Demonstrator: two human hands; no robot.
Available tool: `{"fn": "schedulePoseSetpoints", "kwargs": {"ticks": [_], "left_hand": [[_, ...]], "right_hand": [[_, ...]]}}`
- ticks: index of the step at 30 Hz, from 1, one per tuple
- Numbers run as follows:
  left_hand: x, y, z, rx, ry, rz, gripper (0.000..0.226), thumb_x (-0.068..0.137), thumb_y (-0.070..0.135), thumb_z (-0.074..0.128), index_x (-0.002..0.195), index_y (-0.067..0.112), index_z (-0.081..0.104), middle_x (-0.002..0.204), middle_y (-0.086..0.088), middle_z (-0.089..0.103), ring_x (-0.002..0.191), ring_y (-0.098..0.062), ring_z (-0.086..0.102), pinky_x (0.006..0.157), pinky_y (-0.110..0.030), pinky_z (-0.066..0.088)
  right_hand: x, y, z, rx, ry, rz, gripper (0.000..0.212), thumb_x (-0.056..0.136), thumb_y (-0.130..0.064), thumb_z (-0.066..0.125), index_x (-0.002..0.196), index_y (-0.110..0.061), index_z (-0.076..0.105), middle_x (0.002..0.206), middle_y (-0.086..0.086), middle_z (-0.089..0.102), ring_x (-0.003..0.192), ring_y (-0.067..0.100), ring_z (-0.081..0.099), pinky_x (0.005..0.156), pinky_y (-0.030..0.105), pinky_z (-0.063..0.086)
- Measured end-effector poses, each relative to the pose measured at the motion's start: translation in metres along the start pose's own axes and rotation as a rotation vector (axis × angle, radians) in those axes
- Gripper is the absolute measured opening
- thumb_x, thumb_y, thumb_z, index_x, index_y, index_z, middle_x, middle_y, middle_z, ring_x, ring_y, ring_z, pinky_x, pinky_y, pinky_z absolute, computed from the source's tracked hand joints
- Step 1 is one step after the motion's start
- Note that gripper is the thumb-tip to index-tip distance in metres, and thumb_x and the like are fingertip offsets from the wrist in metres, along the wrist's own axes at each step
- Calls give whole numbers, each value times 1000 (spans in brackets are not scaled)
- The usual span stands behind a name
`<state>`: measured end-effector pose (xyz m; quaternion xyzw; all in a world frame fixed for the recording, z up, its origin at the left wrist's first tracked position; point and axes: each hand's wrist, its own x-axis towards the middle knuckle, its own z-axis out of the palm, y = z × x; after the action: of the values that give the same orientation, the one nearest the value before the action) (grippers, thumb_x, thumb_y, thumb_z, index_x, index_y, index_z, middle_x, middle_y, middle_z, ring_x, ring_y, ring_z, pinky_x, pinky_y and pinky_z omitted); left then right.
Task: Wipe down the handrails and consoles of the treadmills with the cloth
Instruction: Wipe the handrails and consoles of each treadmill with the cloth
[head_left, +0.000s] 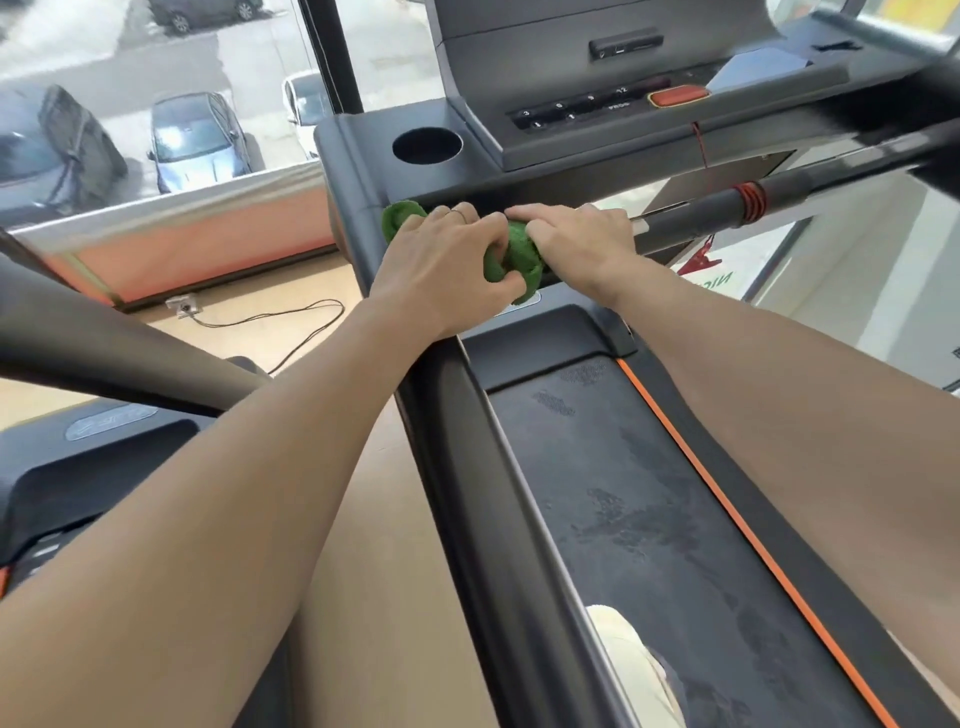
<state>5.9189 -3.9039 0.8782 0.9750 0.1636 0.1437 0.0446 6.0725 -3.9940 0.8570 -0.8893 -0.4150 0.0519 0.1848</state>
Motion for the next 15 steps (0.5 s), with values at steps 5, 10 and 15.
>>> {"fn": "schedulePoseSetpoints", "kwargs": {"ticks": [5,10,15], "left_hand": [[2,5,-1,206,0,-61,56,79,69,50,117,29,60,111,-2,58,103,-28,55,94,-42,37],[-7,41,-9,493,-1,-12,47,90,57,50,102,14,65,99,-8,64,88,-31,63,76,-40,45],[-14,80,-32,422,-237,-253,47,105,40,31,83,11,61,81,-9,66,68,-33,60,61,-35,43]], "right_hand": [[2,0,-3,-89,-60,26,37,96,-26,23,91,-30,60,90,-6,61,109,31,52,86,44,22],[4,7,-12,-94,-177,-59,40,82,-34,8,71,-23,44,85,-2,56,91,27,48,86,45,20],[18,11,-17,-97,-273,-79,47,98,-38,17,105,-22,61,109,5,61,99,29,50,89,43,28]]}}
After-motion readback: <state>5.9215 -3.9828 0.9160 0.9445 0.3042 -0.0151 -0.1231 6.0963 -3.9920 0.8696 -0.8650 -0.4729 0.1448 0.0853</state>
